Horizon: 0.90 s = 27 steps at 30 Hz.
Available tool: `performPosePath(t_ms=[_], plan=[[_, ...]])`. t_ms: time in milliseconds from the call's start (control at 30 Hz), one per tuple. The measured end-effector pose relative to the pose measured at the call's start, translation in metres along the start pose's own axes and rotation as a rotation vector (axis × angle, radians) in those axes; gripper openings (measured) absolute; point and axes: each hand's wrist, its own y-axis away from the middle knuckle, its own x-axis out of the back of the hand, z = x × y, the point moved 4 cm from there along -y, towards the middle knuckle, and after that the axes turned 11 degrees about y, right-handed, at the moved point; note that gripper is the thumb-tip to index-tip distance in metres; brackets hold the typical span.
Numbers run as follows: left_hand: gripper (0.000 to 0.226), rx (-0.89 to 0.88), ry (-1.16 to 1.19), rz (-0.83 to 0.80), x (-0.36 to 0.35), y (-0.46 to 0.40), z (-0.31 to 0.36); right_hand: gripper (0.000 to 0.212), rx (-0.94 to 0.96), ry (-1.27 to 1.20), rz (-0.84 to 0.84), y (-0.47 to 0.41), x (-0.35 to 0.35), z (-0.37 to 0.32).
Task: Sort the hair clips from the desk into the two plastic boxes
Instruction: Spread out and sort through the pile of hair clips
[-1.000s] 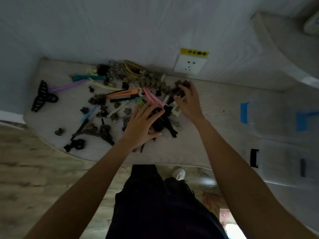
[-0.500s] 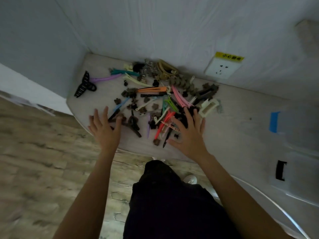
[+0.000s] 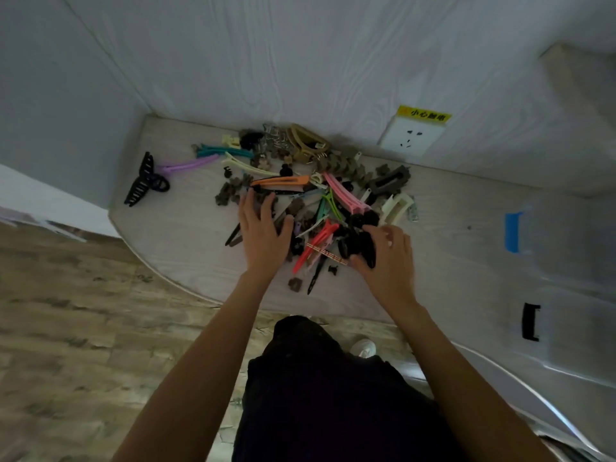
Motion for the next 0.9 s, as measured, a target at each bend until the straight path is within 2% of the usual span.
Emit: performPosePath(t_ms=[67, 167, 200, 300, 433, 567, 667, 800, 900], plan=[[0.047, -0.028, -0.047, 0.046, 0.01, -0.001, 0.007, 0.062, 0.031, 0.042, -0.03, -0.001, 0.001, -0.003], [0.036, -0.158, 0.033, -0.028, 0.03, 0.002, 0.007, 0.068, 0.185, 0.186, -0.058, -0.002, -0.003, -0.013], [0.037, -0.23, 0.012, -0.076, 0.036, 0.004, 0.003, 0.065, 0.207, 0.211, -0.068, -0.003, -0.005, -0.017], [0.057, -0.393, -0.232, -0.242, 0.045, 0.01, -0.013, 0.047, 0.159, 0.158, -0.102, -0.007, -0.006, -0.021], [0.077, -0.424, -0.354, -0.404, 0.037, 0.006, -0.011, 0.036, 0.07, -0.212, -0.143, -0.01, 0.004, -0.012], [0.066, -0.426, -0.33, -0.465, 0.029, -0.001, 0.002, 0.033, -0.127, -0.582, -0.21, -0.006, 0.022, -0.006], [0.062, -0.409, -0.271, -0.443, 0.032, -0.003, 0.005, 0.03, -0.316, -0.883, -0.258, -0.004, 0.025, 0.0], [0.059, -0.342, -0.089, -0.303, 0.049, -0.005, 0.017, 0.027, -0.375, -1.058, -0.277, -0.004, 0.028, 0.005], [0.053, -0.138, 0.185, -0.243, 0.058, -0.009, 0.033, 0.024, -0.406, -1.115, -0.242, -0.005, 0.036, 0.01]])
